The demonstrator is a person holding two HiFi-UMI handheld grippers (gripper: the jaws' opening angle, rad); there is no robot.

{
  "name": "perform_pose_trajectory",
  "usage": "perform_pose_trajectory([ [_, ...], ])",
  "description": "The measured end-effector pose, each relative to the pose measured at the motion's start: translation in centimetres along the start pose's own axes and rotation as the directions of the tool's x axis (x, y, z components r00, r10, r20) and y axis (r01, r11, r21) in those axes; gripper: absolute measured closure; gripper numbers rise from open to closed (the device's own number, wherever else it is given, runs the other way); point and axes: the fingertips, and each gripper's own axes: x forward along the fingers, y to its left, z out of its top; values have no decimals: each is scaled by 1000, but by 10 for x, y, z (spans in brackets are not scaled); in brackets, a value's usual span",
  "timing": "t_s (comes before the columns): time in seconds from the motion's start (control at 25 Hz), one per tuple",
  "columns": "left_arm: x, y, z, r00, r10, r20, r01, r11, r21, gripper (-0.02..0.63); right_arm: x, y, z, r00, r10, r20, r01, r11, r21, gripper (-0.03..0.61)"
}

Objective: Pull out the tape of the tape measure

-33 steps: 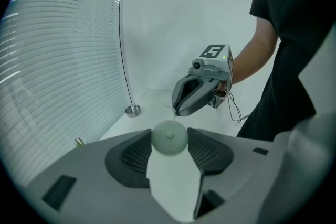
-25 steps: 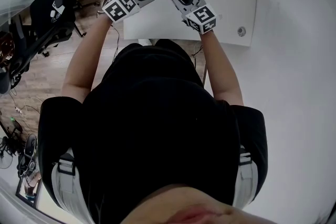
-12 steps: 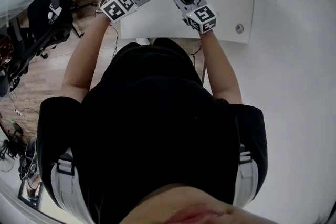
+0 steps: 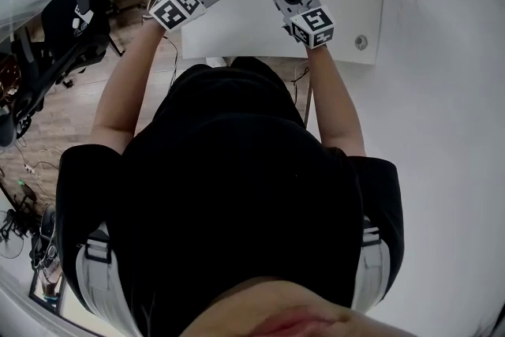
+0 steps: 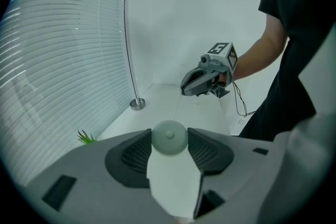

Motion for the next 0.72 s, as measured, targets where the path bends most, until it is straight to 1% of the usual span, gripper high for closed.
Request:
perform_pose_trajectory([
  [0.36,-1,7,2,1000,6,5,-6,1000,1,387,-8,-13,-2,1000,-26,-6,26,1000,4,569],
  [0.72,-1,12,-5,1000,19,-7,-19,1000,-10,387,-17,-30,-10,998,-66,-15,66,998,8,569],
])
